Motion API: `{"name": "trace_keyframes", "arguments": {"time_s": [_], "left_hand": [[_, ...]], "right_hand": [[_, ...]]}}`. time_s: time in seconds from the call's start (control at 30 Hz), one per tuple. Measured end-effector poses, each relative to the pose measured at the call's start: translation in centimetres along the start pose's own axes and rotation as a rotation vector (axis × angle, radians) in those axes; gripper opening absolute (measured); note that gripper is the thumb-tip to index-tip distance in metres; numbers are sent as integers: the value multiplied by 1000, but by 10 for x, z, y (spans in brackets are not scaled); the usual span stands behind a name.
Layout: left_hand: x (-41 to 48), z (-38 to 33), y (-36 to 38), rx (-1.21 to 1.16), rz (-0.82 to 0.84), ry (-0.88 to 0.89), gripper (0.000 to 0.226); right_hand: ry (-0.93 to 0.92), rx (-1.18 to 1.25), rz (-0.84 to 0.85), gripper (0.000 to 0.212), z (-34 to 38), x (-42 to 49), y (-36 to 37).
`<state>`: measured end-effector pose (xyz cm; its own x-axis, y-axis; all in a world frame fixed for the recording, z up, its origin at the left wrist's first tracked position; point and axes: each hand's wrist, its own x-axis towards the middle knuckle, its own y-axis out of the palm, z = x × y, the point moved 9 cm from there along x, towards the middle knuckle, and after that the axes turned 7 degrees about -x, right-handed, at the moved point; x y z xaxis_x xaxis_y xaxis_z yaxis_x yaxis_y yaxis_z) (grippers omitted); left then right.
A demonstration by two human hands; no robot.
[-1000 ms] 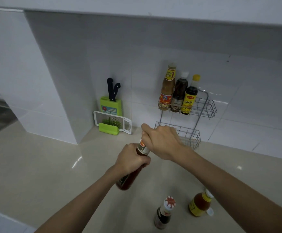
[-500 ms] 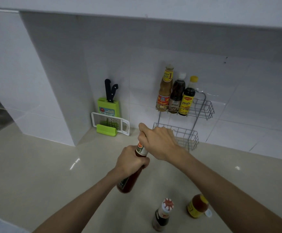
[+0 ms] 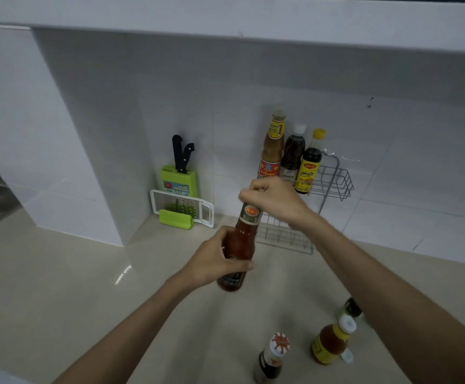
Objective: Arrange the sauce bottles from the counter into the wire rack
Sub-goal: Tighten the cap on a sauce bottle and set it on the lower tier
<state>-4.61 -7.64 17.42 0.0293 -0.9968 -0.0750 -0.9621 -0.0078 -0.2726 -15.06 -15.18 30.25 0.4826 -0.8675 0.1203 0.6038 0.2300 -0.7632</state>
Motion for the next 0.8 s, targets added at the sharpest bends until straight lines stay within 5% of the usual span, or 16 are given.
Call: {"name": "trace_keyframes", "arguments": {"time_s": [0.1,0.3,0.47,0.7,0.8], "left_hand": [[-7,17,3,-46,95,-14,63],[10,21,12,-181,-27,-8,57],[30,34,22,-201,-58,-29,57],[95,57,45,134,253,-140,101],[124,76,34,136,201,-248,93]], "right_hand": [[35,66,-5,28,-1,15,-30],[126,220,-82,42,-18,10,-31],[186,225,135,51,-73,-20,35],[268,236,-114,57,-152,6,38],[300,209,-263,55,-179,19,38]]}}
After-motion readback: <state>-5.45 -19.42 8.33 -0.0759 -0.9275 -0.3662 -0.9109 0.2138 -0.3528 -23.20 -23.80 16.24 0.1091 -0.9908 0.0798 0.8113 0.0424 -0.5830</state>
